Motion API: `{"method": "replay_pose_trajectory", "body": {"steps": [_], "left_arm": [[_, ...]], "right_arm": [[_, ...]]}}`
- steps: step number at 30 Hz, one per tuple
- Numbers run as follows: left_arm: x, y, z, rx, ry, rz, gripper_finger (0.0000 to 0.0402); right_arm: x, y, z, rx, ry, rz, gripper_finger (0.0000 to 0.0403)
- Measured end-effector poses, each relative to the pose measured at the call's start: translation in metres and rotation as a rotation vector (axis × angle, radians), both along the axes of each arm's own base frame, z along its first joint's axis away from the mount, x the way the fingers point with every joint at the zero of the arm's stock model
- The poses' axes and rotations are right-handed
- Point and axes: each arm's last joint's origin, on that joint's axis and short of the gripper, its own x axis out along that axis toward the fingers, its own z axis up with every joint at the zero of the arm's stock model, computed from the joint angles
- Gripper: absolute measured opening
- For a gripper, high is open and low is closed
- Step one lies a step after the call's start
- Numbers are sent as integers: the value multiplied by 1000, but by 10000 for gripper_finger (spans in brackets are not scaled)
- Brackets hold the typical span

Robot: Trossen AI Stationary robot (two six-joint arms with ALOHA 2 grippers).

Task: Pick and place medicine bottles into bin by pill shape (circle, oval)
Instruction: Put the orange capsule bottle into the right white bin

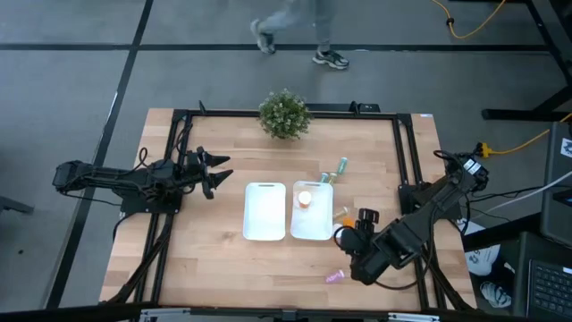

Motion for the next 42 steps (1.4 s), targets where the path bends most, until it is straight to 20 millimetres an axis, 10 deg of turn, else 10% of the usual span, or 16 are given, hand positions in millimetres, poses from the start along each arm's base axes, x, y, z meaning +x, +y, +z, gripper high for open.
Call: {"method": "replay_pose_trajectory", "body": {"steps": [42], "left_arm": [[0, 0, -3, -6, 29, 0, 255]], "right_arm": [[18, 5, -58, -93, 124, -22, 294]]}}
